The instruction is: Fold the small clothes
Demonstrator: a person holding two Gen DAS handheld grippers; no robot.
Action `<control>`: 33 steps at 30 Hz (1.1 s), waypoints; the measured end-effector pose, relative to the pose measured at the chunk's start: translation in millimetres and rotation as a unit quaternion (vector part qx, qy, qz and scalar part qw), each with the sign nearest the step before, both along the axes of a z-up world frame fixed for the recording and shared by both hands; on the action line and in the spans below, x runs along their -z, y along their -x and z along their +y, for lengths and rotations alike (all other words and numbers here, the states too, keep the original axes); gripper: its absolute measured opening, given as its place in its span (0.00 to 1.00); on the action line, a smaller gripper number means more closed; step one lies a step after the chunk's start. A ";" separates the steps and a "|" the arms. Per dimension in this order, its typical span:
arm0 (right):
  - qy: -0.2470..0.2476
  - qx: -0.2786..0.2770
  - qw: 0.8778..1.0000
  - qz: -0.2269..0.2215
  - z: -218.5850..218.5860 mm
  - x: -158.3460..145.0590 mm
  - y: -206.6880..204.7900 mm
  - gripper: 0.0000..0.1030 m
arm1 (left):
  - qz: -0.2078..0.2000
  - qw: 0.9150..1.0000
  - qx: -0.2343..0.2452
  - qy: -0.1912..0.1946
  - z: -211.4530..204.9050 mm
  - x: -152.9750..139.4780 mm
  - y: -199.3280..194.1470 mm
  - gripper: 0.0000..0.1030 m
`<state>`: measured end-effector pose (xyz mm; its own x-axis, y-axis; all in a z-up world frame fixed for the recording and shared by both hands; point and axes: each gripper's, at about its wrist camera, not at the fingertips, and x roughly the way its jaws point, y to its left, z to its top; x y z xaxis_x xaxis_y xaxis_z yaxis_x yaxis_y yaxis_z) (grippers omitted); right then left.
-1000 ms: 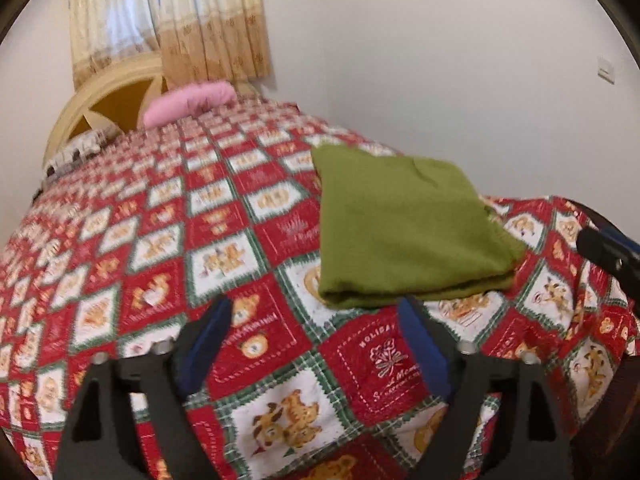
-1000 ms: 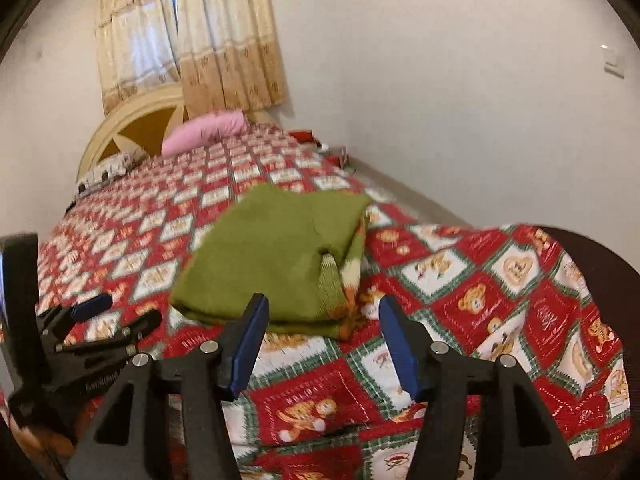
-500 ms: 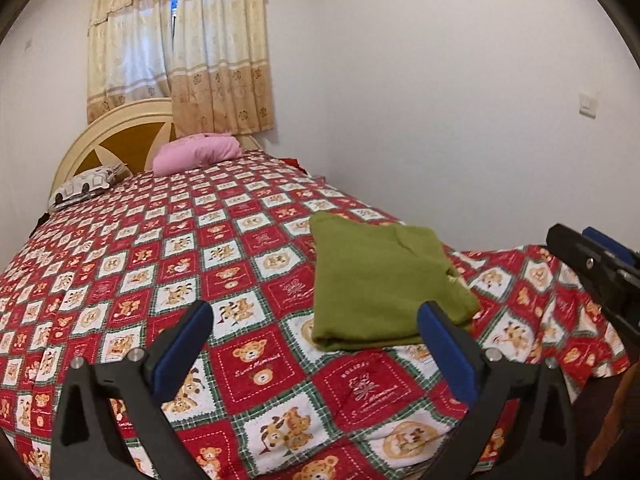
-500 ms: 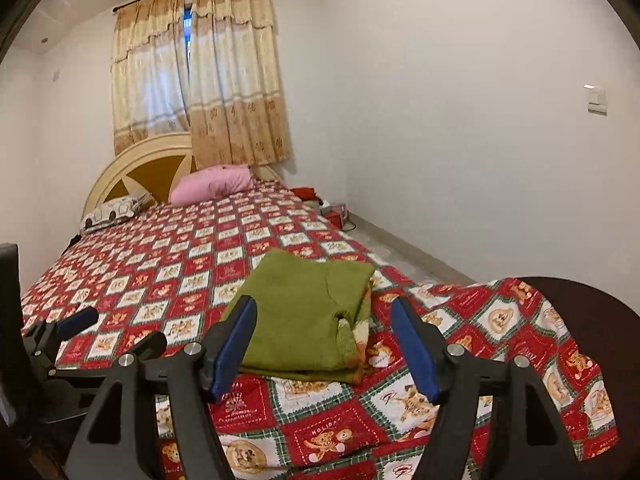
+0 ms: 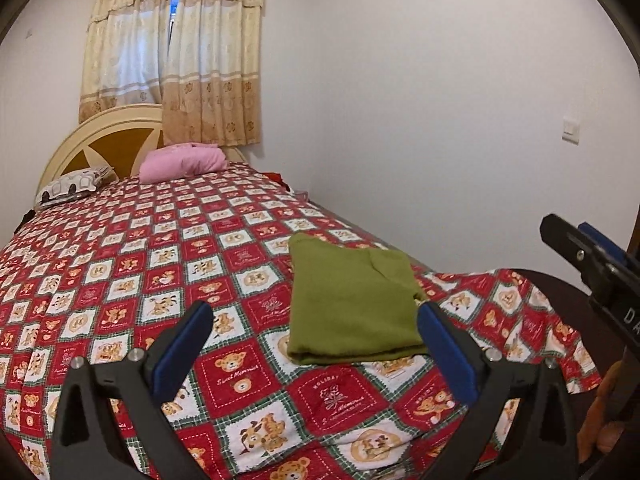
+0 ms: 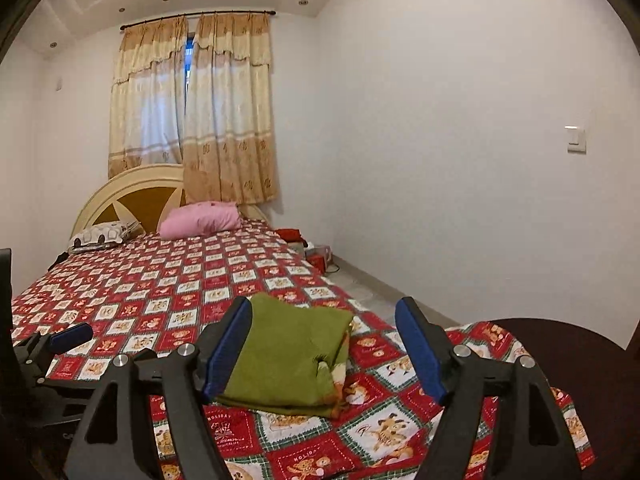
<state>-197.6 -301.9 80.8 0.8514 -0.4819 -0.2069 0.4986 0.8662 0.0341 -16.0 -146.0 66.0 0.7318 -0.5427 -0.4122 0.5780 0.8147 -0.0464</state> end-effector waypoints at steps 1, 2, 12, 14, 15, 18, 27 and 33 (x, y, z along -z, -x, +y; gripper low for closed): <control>0.003 0.001 1.000 -0.004 0.6 -1.9 1.9 0.73 | -0.002 1.000 0.000 0.003 1.4 -2.5 1.2 1.00; 0.006 0.003 1.000 -0.007 1.3 -3.3 3.1 0.74 | -0.004 1.000 -0.001 0.007 3.1 -4.9 2.3 1.00; 0.012 0.009 1.000 -0.024 4.9 -10.0 11.8 0.79 | -0.018 1.000 -0.012 0.018 9.5 -13.2 4.9 1.00; 0.015 0.010 0.999 -0.027 6.1 -11.3 14.5 0.80 | -0.018 1.000 -0.009 0.019 10.2 -13.5 5.9 1.00; 0.017 0.011 0.999 -0.028 6.2 -11.9 15.5 0.80 | -0.018 1.000 -0.008 0.019 10.1 -13.8 6.3 1.00; 0.020 0.011 0.999 -0.031 6.9 -14.1 17.4 0.80 | -0.020 1.000 -0.006 0.018 9.1 -15.0 7.5 1.00; 0.018 0.013 0.999 -0.027 5.9 -13.4 17.6 0.80 | -0.020 1.000 -0.004 0.018 8.4 -15.3 9.7 1.00; 0.018 0.013 0.999 -0.026 6.7 -13.4 18.2 0.80 | -0.020 1.000 -0.005 0.014 8.5 -14.4 8.8 1.00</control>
